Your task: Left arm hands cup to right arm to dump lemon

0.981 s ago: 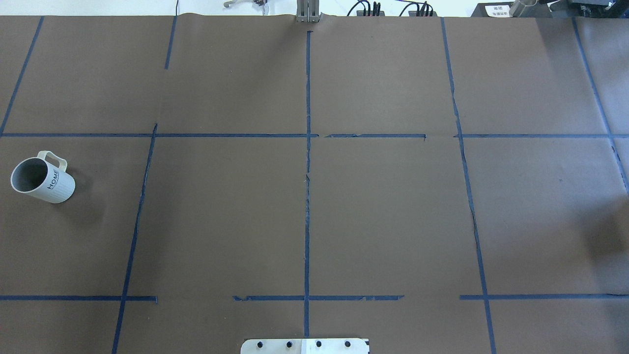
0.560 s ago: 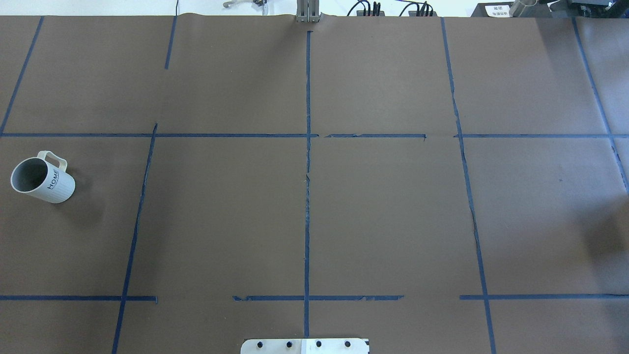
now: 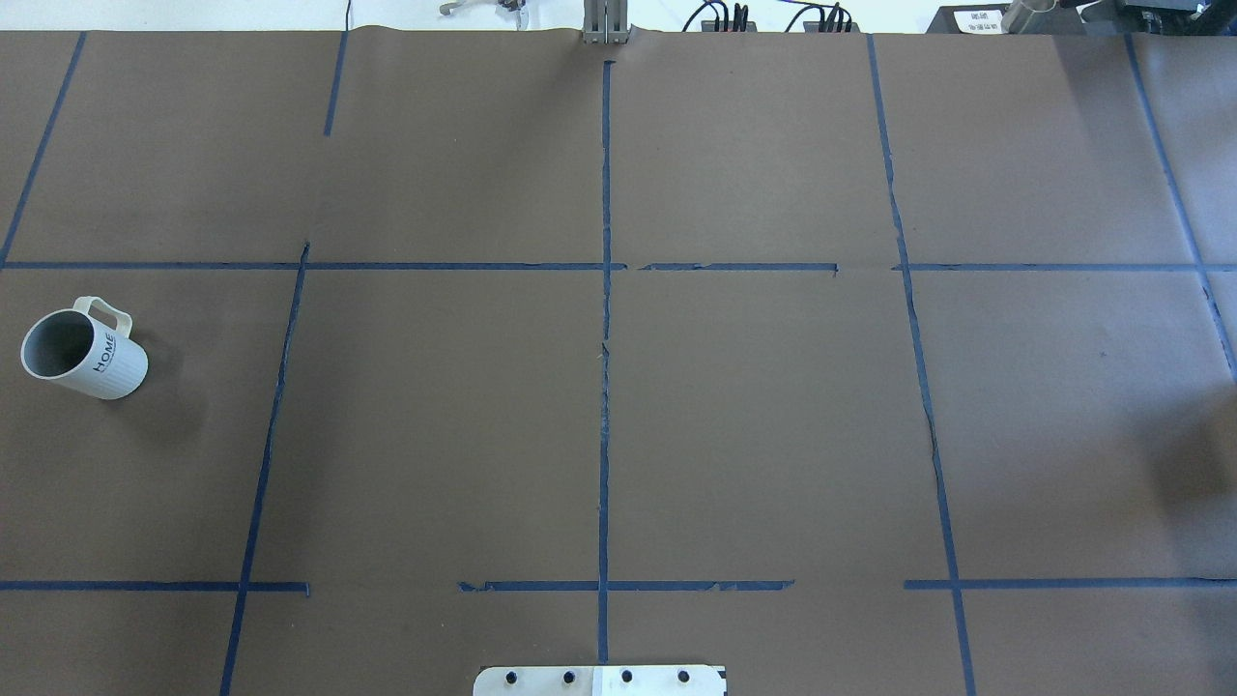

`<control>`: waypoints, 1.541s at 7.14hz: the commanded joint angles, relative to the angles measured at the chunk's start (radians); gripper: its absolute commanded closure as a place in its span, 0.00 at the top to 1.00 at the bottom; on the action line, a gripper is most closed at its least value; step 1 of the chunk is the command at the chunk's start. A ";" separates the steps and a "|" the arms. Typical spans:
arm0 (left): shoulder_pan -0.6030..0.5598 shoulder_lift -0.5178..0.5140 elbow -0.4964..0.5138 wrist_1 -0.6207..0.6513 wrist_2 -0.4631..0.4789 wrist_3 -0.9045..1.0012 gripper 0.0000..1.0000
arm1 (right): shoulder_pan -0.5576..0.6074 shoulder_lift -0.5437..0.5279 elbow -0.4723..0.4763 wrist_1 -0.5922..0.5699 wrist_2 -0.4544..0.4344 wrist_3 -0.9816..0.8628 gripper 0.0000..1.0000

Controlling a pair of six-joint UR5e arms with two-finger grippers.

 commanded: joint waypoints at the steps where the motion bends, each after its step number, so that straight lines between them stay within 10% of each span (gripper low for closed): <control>1: 0.064 -0.016 0.006 -0.071 -0.050 -0.122 1.00 | -0.002 0.002 0.002 0.005 0.012 -0.002 1.00; 5: 0.335 -0.063 0.061 -0.475 0.047 -0.704 1.00 | -0.015 0.007 0.001 0.005 0.058 0.007 1.00; 11: 0.455 -0.100 0.230 -0.713 0.098 -0.752 0.99 | -0.029 0.009 0.002 0.005 0.072 0.007 1.00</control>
